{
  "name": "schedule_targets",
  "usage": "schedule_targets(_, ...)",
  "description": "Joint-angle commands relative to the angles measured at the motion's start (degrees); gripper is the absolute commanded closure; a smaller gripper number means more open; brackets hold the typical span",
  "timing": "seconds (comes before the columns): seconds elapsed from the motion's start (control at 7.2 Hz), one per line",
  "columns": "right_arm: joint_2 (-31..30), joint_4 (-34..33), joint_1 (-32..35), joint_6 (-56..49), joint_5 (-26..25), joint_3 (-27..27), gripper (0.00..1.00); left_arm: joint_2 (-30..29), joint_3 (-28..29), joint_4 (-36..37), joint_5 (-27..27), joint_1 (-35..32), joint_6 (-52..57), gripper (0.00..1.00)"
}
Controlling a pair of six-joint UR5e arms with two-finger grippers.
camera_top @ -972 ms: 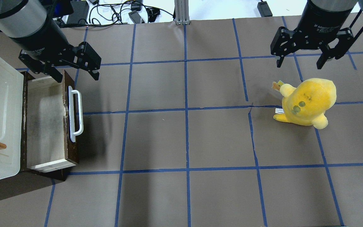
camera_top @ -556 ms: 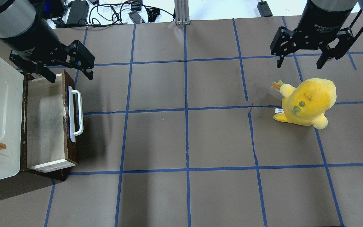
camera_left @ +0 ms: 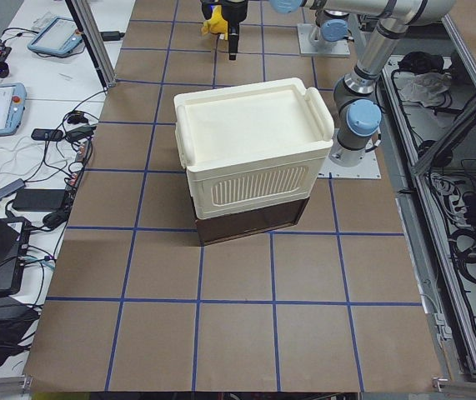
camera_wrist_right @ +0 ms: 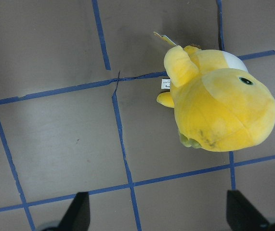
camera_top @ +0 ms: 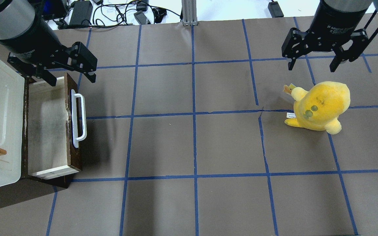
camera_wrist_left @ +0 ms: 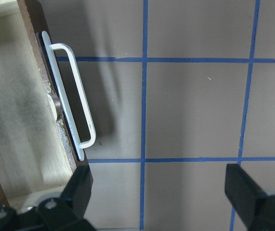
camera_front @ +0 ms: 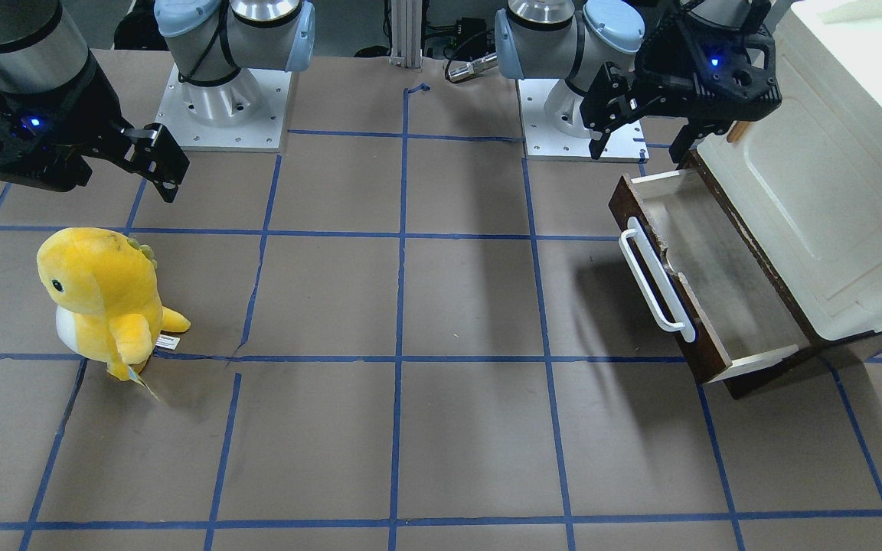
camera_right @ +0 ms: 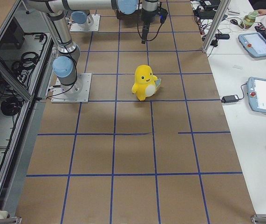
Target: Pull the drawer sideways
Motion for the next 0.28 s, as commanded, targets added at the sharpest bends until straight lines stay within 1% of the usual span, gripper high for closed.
schedule_targets(0.0, 0.00, -0.02, 0.00, 0.00, 0.00, 0.00, 0.00, 0.05, -0.03, 0.00, 0.02, 0.00, 0.00, 0.00)
schedule_targets(0.14, 0.00, 0.07, 0.00, 0.00, 0.00, 0.00, 0.00, 0.05, -0.03, 0.00, 0.02, 0.00, 0.00, 0.00)
